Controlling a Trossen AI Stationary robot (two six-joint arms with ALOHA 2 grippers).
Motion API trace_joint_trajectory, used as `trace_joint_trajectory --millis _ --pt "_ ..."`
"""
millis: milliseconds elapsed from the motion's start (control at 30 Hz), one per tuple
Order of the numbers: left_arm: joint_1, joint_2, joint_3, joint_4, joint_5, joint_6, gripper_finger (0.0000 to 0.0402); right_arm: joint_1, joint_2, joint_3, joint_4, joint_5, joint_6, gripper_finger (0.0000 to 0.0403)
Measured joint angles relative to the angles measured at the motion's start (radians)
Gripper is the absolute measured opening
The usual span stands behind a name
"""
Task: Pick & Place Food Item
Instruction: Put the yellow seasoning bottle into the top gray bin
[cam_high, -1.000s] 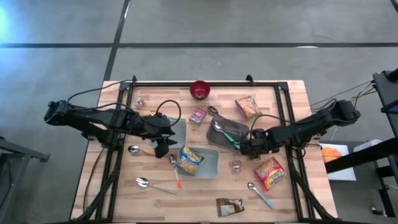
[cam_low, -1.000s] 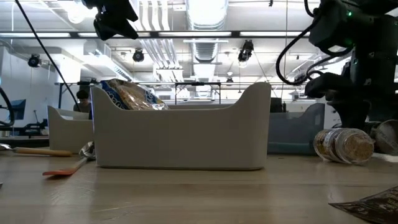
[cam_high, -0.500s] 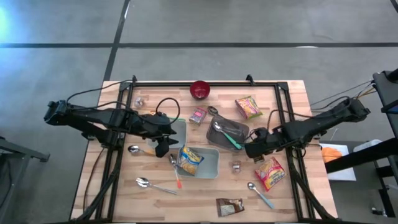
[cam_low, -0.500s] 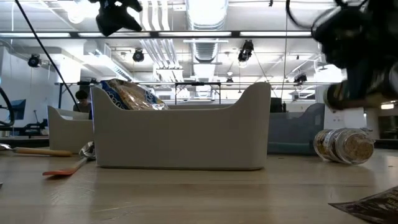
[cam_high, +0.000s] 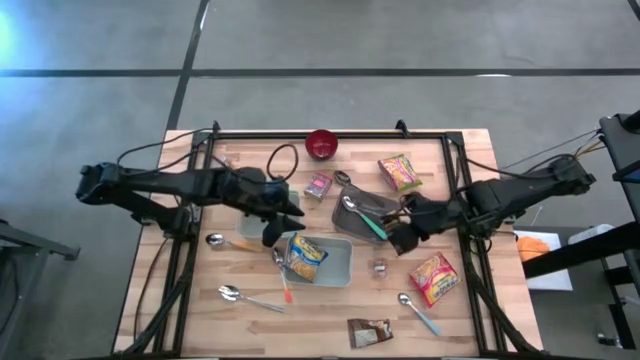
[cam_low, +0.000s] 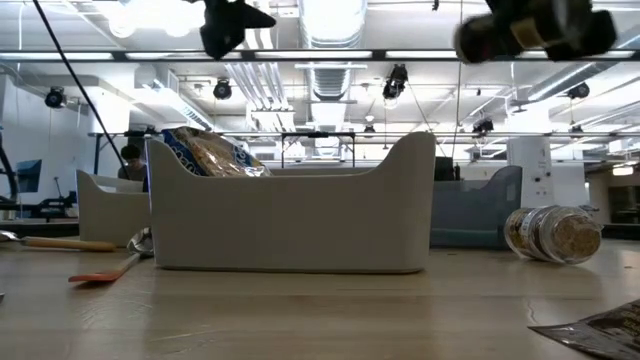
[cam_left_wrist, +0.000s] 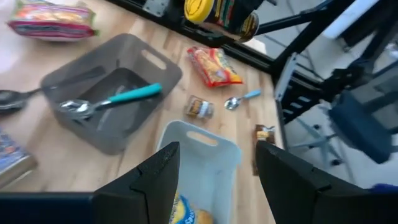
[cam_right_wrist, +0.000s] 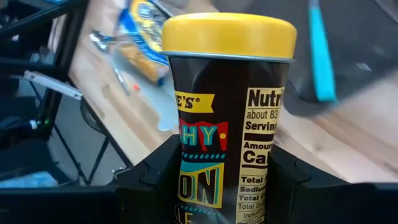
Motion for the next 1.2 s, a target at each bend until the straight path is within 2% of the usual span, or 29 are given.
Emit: trace_joint_trajectory --millis 133,267,433,533,633,833,1033,1200 --pt "0.021 0.026 0.000 0.084 0.111 -0.032 0.0238 -0.001 0.091 0.104 0.001 -0.038 -0.127 0.0149" --pt "0.033 0.056 0.010 0.157 0.211 -0.079 0.0293 -0.010 0.193 0.211 0.004 -0.078 -0.251 0.0149" --pt "0.031 0.098 0.055 0.185 0.229 -0.079 0.0365 -0.031 0.315 0.339 0.006 -0.106 -0.402 0.0149" --pt "0.031 0.117 0.083 0.184 0.229 -0.067 0.0393 -0.042 0.374 0.412 0.012 -0.134 -0.473 0.0149" --pt "0.030 0.131 0.110 0.185 0.229 -0.047 0.0394 -0.049 0.425 0.476 0.009 -0.135 -0.531 0.0149" --pt "0.029 0.147 0.121 0.202 0.234 -0.042 0.0366 -0.055 0.513 0.567 0.008 -0.139 -0.648 0.0149" --pt "0.021 0.162 0.121 0.247 0.312 -0.068 0.0356 -0.068 0.583 0.647 -0.002 -0.144 -0.714 0.0149" --pt "0.005 0.162 0.121 0.245 0.319 -0.068 0.0356 -0.083 0.609 0.706 -0.006 -0.140 -0.754 0.0149"
